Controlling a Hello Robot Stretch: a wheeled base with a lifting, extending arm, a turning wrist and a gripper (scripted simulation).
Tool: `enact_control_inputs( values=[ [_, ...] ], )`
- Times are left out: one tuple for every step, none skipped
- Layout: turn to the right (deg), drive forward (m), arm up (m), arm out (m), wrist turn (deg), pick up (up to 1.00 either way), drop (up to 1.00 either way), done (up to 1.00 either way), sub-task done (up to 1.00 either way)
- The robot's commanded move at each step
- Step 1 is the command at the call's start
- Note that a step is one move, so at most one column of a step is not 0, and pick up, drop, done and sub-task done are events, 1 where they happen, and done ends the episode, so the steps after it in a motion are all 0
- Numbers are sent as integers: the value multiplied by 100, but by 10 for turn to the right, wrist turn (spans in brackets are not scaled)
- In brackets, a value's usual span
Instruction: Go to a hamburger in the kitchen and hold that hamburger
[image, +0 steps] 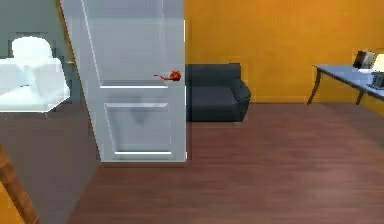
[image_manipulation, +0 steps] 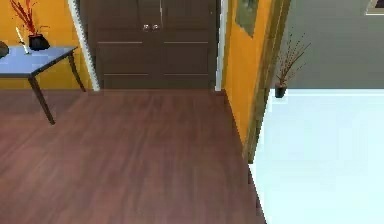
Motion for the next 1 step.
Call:
enact_control_inputs(
  values=[
    [450,0,0,0,0,0,0,0,0]
  ],
)
